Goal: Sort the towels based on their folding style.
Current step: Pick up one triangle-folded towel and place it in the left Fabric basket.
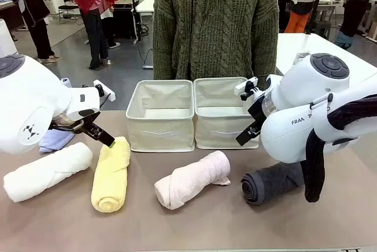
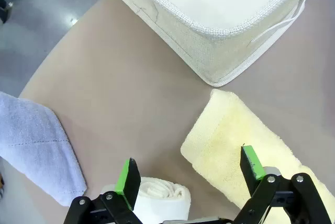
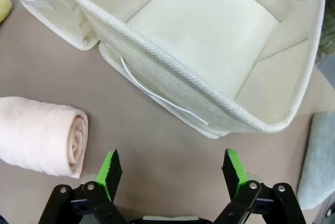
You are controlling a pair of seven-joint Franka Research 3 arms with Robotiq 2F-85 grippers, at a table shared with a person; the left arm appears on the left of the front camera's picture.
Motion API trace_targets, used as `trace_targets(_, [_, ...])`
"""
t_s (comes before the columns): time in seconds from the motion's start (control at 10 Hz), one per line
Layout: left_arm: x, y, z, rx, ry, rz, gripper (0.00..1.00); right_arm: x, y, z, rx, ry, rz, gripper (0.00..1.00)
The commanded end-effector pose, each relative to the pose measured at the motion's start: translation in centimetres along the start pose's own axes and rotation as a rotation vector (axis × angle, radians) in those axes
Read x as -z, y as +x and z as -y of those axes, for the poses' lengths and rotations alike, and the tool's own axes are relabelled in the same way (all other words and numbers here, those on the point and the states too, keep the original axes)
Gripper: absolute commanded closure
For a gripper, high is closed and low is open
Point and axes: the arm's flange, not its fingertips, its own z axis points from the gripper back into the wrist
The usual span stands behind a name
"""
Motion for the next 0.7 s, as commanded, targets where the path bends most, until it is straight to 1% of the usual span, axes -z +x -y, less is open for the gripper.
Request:
trace_targets(0.0, [0.00, 0.00, 0.00, 0.000, 0.000, 0.000, 0.00, 0.00, 0.00, 0.00, 0.000, 0.000, 0.000, 0.00])
trace_targets(0.6, [0.00, 0.00, 0.00, 0.000, 0.000, 0.000, 0.00, 0.00, 0.00, 0.00, 0.000, 0.000, 0.000, 0.00])
